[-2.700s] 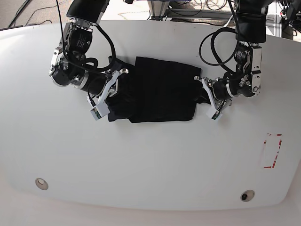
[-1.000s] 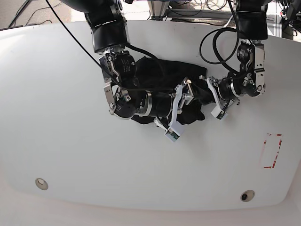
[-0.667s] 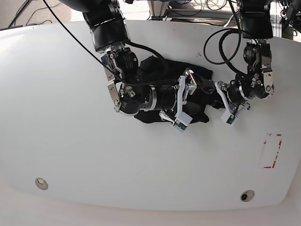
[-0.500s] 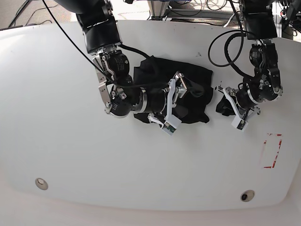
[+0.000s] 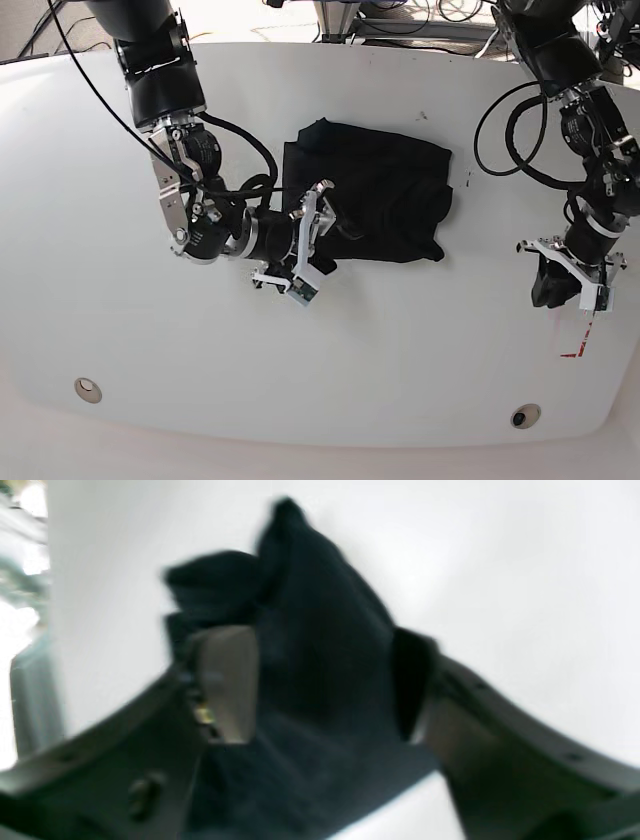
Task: Layout the t-shirt on the table in an organized manner, then fold the t-shirt properly
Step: 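Grasp the black bundle's sides with both grippers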
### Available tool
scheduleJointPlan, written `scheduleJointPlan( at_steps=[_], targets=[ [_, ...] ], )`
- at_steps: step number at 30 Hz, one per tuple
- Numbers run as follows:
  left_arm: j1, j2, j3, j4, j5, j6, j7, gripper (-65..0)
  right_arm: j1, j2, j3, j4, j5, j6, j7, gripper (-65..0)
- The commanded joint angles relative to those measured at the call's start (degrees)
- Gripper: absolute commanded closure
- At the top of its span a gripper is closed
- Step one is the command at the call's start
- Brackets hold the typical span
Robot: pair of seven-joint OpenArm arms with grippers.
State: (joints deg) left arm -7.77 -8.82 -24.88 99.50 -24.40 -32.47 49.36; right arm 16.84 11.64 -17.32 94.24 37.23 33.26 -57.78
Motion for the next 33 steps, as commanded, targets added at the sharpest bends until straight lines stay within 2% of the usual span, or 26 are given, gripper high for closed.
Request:
scheduleJointPlan(
  at_steps=[1,4,6,8,14,17,22,25,27,33],
  targets=[
    [1.0,1.7,4.3,3.2,-1.8,-1.1,-0.8,-12.5,1.1,0.4,0.2,1.0,-1.9,0.3,4.5,-26.6],
    [3.8,3.1,10.2,4.1,-1.8,-1.0,-1.7,-12.4,1.0,0.6,0.3,0.9,-5.0,0.3,6.1,-11.6],
    [5.1,4.7,13.0,4.2,-1.8,-1.0,-3.2,-12.2,1.2,0.7,0.3,0.9,-6.4,0.3,6.1,-6.2],
    [7.3,6.4,15.2,4.2,-1.1,-1.0,-4.8,-12.2,1.1,0.7,0.3,0.9,-7.2,0.7,6.1,-5.7],
    [12.7,10.7,21.2,4.1,6.5,-1.0,-7.3,-12.2,-0.8,1.2,0.4,-0.6,-10.5,5.5,7.7,-5.7],
    [14.8,11.2,22.9,3.7,9.1,-1.0,-8.5,-12.2,-2.0,1.1,0.4,-2.1,-12.7,6.6,10.8,-5.7],
    [15.9,11.2,23.6,-0.8,11.2,-1.0,-10.6,-12.2,-4.7,1.1,0.4,-7.3,-16.5,6.7,17.7,-5.7],
    [15.5,9.8,23.4,-5.7,11.3,-1.0,-10.8,-12.2,-5.9,1.3,0.4,-9.9,-17.5,6.7,21.1,-5.7],
    [13.2,7.5,23.6,-10.1,10.9,-1.2,-10.8,-12.2,-6.7,1.4,0.4,-11.7,-17.9,6.7,22.8,-5.7],
    [6.7,4.0,23.6,-21.2,10.9,-1.3,-10.8,-12.2,-10.4,2.6,2.2,-10.2,-17.3,6.7,23.5,-5.4]
  ],
)
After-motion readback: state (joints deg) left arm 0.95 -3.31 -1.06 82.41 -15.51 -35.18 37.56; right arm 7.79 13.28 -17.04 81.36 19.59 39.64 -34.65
